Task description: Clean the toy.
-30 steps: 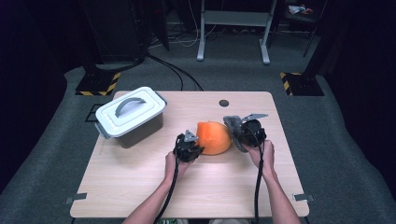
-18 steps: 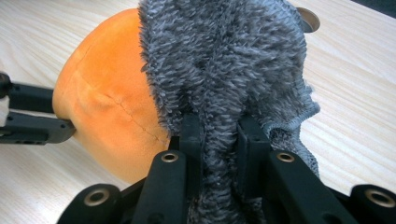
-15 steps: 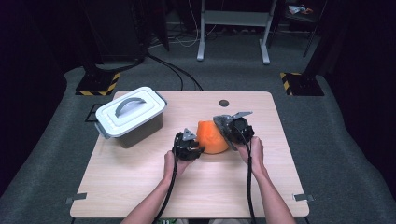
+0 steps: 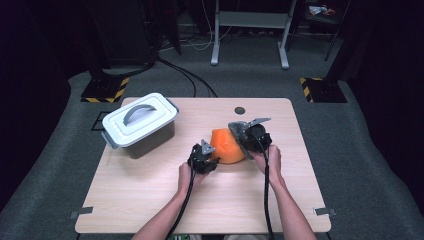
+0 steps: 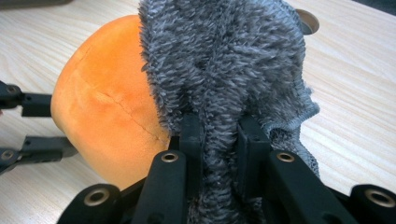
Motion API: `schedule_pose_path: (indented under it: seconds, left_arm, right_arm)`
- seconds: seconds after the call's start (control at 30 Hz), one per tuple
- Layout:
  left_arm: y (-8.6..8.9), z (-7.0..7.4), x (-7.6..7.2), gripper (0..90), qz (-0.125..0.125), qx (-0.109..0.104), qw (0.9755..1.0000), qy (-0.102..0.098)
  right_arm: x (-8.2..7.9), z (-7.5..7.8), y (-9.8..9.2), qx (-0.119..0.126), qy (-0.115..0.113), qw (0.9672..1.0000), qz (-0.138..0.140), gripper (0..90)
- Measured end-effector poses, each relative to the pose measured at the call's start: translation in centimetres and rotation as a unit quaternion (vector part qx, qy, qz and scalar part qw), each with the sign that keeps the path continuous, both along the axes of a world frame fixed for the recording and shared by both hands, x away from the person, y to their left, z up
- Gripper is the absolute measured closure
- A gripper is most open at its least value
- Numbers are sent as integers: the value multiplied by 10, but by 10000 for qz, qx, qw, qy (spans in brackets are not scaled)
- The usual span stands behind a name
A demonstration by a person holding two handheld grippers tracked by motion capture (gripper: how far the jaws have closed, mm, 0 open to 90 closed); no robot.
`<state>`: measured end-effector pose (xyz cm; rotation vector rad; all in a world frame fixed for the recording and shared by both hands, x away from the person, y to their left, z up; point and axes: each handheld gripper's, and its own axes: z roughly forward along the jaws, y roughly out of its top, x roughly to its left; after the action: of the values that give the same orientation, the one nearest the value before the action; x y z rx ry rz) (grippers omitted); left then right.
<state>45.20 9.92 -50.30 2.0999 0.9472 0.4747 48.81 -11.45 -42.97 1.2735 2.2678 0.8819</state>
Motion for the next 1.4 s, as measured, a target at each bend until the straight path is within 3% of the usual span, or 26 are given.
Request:
schedule_pose_path:
  seconds: [0.17,0.47,0.77,0.9,0.97,1.1,1.27,1.4]
  left_arm:
    - [1,2,1,768,-30,-19,10000,34]
    - [7,10,-2,788,-81,-427,9989,148]
    - [3,21,-9,797,-242,-350,9991,17]
    - [1,23,-12,800,-373,-361,9986,-3]
    - [0,23,-13,801,-386,-262,9989,7]
    - [0,19,-12,802,-426,-255,9988,40]
    - [0,16,-11,802,-398,-311,9987,83]
    - [2,15,-10,801,-402,-347,9985,89]
  right_arm:
    - [-3,5,-2,145,-91,9999,3,757]
    - [-15,19,-3,317,-184,9992,156,757]
    - [-21,37,16,373,-195,9982,424,755]
    - [-19,33,28,393,-160,9978,507,752]
    - [-16,29,33,380,-115,9975,585,750]
    - [-14,19,41,202,-125,9978,618,752]
    - [-14,17,39,-16,-219,9983,544,755]
    - [-12,16,30,98,-194,9989,409,755]
